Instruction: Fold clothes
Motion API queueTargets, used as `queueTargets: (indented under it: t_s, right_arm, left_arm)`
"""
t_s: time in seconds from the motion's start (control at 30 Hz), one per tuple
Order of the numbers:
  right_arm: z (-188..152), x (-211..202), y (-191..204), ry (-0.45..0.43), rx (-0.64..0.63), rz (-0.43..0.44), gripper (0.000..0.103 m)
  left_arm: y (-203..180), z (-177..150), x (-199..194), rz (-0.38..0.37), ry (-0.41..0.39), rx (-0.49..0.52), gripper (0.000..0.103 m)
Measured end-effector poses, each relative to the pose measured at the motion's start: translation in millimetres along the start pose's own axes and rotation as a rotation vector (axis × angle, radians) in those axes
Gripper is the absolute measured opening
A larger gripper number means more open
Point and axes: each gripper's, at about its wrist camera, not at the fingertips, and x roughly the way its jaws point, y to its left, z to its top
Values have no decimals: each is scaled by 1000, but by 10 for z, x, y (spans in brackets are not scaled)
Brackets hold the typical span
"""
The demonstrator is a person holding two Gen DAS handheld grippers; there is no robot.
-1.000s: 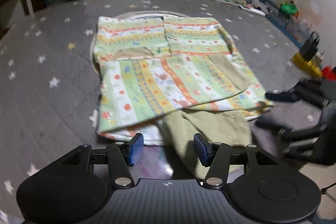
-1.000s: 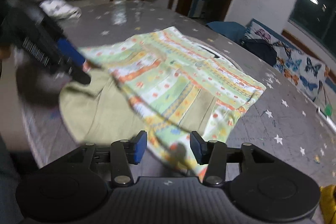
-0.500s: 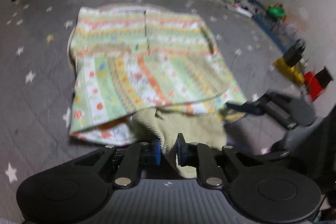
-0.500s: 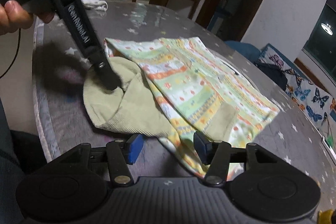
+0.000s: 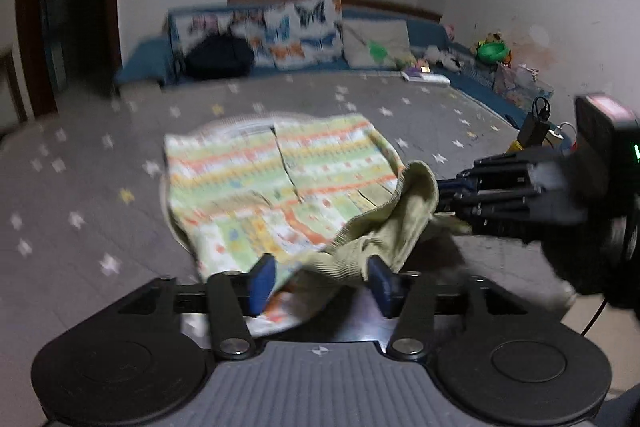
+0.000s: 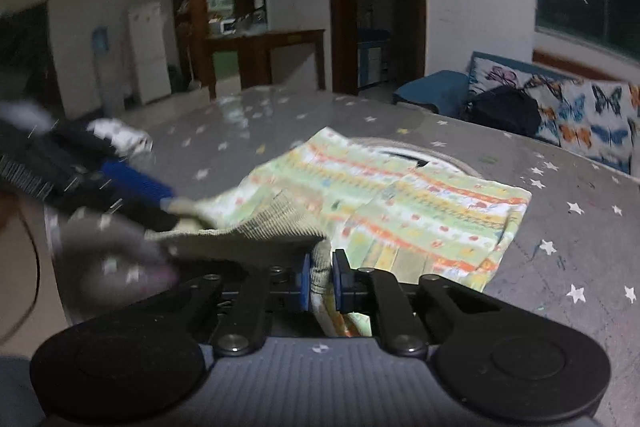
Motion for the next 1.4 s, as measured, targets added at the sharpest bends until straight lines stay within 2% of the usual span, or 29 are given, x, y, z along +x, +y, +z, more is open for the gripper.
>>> queueTargets:
  t_s: [0.07, 0.13, 0.37, 0.47, 0.63, 0.73, 0.77, 0.83, 0.9, 0.97, 1.07, 1.2, 1.4]
  right_arm:
    - [62, 13, -55, -1, 17, 6, 10]
    - [99, 50, -90, 5, 23, 8, 10]
    - [148, 184, -184, 27, 59, 12, 10]
    - [144, 180, -185, 36, 61, 14, 10]
    - [146, 190, -216, 41, 71, 5, 10]
    - [159, 217, -247, 47, 83, 4, 10]
    - [148, 211, -233, 49, 74, 6, 10]
    - [128, 200, -204, 53, 56, 10, 10]
    - [108, 189, -176, 57, 38, 14, 10]
    - [87, 178, -147, 61, 20, 18, 11]
    - [57, 161, -105, 67, -7, 25, 19]
    - [-89, 142, 16, 98, -99, 19, 40]
    - [-317, 209, 181, 116, -268, -46, 40]
  left_arm:
    - [-29, -40, 35, 34, -19, 59, 78]
    - [-61, -80, 75, 68, -37, 118, 84]
    - [-230, -199, 515, 117, -13, 317, 85]
    - [-281, -253, 628, 107, 3, 375, 85]
    - [-199, -251, 566, 69, -29, 351, 85]
    - [-152, -223, 575, 86, -36, 359, 83]
    - [-150, -225, 599, 86, -31, 368, 81]
    - [-156, -232, 661, 81, -14, 386, 65]
    - [-169, -242, 693, 75, 2, 386, 37]
    - [-179, -252, 722, 69, 16, 386, 25]
    - [-169, -233, 688, 73, -7, 367, 21]
    - [-135, -200, 672, 68, -13, 340, 20]
    - [-130, -176, 677, 77, -13, 344, 21]
